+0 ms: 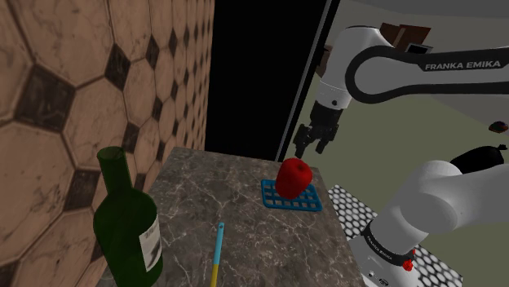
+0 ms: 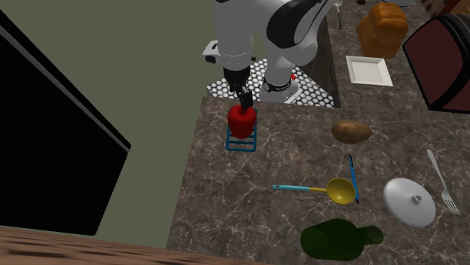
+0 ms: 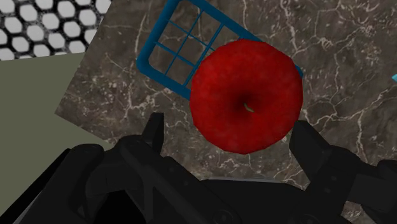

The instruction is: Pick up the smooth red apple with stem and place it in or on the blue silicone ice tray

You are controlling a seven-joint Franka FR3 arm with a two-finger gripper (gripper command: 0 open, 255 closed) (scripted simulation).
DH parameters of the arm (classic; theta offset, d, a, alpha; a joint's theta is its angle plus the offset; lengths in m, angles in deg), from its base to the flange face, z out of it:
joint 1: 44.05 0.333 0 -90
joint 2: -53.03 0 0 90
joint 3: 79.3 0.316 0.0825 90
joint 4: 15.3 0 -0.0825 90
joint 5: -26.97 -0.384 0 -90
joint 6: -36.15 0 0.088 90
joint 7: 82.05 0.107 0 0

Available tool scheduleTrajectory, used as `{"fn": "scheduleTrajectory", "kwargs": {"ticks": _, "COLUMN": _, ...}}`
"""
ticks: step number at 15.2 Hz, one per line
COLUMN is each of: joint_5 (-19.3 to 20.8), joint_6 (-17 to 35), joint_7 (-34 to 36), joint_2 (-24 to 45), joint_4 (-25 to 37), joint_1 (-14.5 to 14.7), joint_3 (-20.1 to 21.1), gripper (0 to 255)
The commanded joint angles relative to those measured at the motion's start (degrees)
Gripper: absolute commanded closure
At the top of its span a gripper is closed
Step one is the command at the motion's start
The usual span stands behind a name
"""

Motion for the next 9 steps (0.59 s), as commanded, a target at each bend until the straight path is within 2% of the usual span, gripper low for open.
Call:
{"fn": "scheduleTrajectory", "kwargs": {"ticks": 1, "joint_5": 0.7, "joint_6": -3.3, "joint_7": 0.1, "joint_2": -0.5, "joint_4": 2.8, "joint_1": -0.3, "joint_3": -0.6, "gripper": 0}}
{"fn": "scheduleTrajectory", "kwargs": {"ticks": 3, "joint_5": 1.4, "joint_6": -6.8, "joint_7": 0.2, "joint_2": -0.7, "joint_4": 6.0, "joint_1": -0.6, "joint_3": -1.3, "gripper": 0}}
{"fn": "scheduleTrajectory", "kwargs": {"ticks": 9, "joint_5": 1.4, "joint_6": -6.8, "joint_7": 0.2, "joint_2": -0.7, "joint_4": 6.0, "joint_1": -0.6, "joint_3": -1.3, "gripper": 0}}
